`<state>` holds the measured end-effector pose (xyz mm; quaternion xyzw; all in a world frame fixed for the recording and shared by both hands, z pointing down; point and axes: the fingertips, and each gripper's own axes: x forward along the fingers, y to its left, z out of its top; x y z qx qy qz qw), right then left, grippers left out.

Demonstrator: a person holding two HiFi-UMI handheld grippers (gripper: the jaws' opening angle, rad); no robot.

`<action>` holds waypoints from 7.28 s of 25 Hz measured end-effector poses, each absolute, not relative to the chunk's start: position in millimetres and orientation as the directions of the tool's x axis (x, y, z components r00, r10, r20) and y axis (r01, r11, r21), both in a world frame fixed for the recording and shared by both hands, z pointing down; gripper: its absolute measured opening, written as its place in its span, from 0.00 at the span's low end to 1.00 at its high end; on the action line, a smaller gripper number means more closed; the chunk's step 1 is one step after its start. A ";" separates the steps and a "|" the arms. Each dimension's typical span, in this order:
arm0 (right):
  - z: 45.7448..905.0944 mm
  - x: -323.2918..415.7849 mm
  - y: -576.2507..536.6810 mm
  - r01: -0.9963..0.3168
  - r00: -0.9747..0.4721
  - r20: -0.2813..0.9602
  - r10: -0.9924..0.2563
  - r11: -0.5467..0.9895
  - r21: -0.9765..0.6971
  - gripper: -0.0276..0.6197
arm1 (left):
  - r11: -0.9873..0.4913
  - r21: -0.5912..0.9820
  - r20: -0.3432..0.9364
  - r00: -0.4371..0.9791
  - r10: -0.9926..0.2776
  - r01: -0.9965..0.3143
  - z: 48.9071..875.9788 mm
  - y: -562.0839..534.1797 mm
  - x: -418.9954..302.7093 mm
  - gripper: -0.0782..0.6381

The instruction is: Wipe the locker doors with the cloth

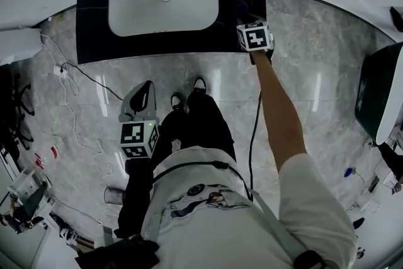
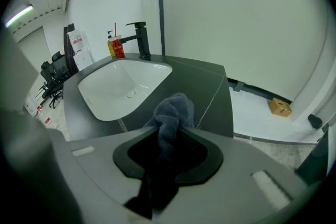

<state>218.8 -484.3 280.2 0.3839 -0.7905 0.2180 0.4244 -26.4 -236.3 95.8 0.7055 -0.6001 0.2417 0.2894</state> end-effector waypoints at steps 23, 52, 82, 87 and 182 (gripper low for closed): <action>131.5 118.3 -360.0 -0.706 -0.540 0.613 -0.576 0.707 0.043 0.17 | 0.009 0.134 0.602 0.074 -0.795 -0.991 68.4 -172.1 -108.9 0.11; 307.9 -34.6 -180.0 -0.414 -0.623 0.474 -0.622 0.777 0.474 0.17 | 0.047 0.126 0.488 0.020 -0.873 -0.991 299.1 23.2 -241.3 0.11; 546.5 -63.9 -284.4 -0.322 -0.702 0.168 -0.692 0.519 0.791 0.17 | 0.212 -0.003 0.242 -0.206 -0.948 -0.977 570.4 30.0 -294.3 0.11; 549.3 -66.8 -288.9 -0.338 -0.694 0.161 -0.702 0.514 0.788 0.17 | 0.218 -0.012 0.239 -0.215 -0.947 -0.976 571.0 40.6 -297.3 0.11; 460.5 59.8 -310.8 -0.662 -0.456 -0.149 -0.877 0.222 0.716 0.16 | 0.197 -0.013 0.248 -0.194 -0.949 -0.980 575.5 38.9 -293.5 0.11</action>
